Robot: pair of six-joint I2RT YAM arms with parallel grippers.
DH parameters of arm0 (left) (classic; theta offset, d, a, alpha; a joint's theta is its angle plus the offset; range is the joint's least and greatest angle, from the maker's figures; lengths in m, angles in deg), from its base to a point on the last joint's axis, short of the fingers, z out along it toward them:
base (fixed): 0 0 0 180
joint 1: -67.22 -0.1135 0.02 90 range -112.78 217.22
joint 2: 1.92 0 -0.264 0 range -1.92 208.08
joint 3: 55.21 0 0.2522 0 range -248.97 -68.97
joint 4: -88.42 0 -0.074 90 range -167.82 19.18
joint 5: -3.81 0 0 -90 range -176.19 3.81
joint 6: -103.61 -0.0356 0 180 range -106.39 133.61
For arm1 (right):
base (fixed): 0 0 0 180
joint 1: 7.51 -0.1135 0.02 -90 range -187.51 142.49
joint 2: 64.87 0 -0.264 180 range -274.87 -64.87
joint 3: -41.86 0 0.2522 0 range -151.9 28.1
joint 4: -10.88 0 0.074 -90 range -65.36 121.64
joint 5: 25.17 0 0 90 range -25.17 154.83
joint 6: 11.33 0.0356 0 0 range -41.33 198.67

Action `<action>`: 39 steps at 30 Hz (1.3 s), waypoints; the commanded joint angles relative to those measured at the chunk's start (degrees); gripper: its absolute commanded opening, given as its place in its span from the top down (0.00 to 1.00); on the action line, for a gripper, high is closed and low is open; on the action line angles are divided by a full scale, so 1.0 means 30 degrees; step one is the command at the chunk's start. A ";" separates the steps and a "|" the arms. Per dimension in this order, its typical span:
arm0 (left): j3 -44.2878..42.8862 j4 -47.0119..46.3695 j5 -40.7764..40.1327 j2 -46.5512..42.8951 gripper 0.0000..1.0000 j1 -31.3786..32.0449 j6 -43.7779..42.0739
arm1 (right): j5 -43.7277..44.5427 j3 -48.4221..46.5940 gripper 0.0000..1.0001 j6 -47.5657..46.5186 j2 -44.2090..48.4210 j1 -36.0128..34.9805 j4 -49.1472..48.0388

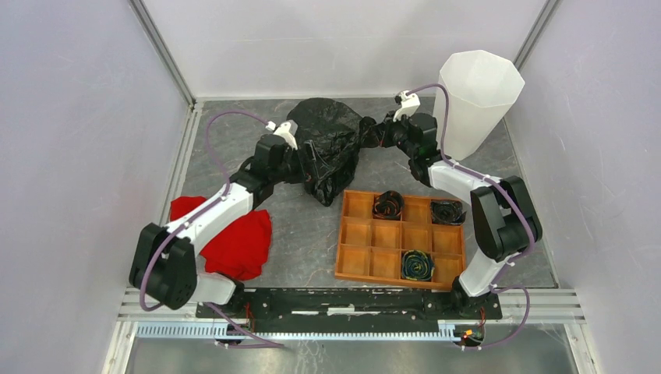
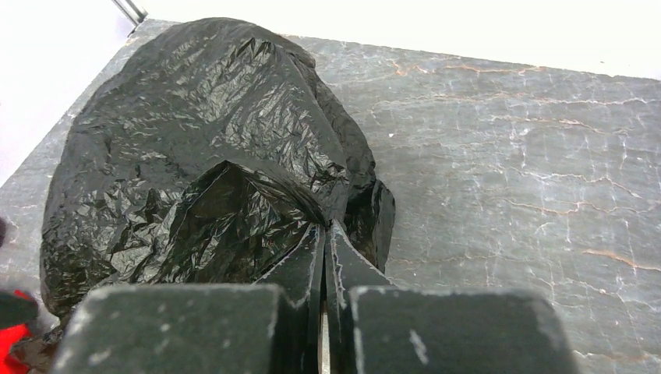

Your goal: Put the trash bags into the trash bin

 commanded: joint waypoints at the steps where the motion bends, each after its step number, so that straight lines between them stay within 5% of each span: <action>1: -0.1046 -0.0468 -0.2466 0.1454 0.15 -0.0058 -0.2110 | -0.1045 -0.1004 1.00 0.0108 0.0005 0.0095 -0.0584; 8: -0.0849 -0.0736 -0.2376 0.2429 0.38 0.0278 -0.1694 | -0.1031 -0.1109 1.00 0.0306 0.0032 0.0192 -0.0583; 18: -0.1578 0.2759 -0.4953 0.0622 0.97 0.0147 -0.0248 | -0.0496 -0.2395 1.00 0.2293 -0.0001 0.0187 -0.0337; 21: -0.5040 0.4676 -0.4935 0.0518 0.98 -0.0389 -0.0628 | -0.0132 -0.3618 0.99 0.3292 -0.0001 0.0037 -0.0322; 27: -1.7793 1.1321 -0.6473 0.2111 0.98 -0.1684 -0.2738 | 0.2447 -0.8367 1.00 0.3872 0.0154 -0.0105 0.2542; 29: -1.9792 1.2216 -0.6978 0.1883 0.98 -0.1686 -0.3064 | 0.3551 -0.9332 1.00 0.3576 0.0560 -0.0120 0.3653; 32: -1.7828 1.2305 -0.6981 0.0347 0.98 -0.1694 -0.2748 | 0.4440 -0.8575 1.00 0.3026 0.1396 -0.0128 0.3970; 39: -0.4727 0.9471 -0.4969 -0.4200 0.98 -0.1719 -0.0772 | 0.2151 -0.2266 1.00 0.2564 0.2048 -0.0233 0.2241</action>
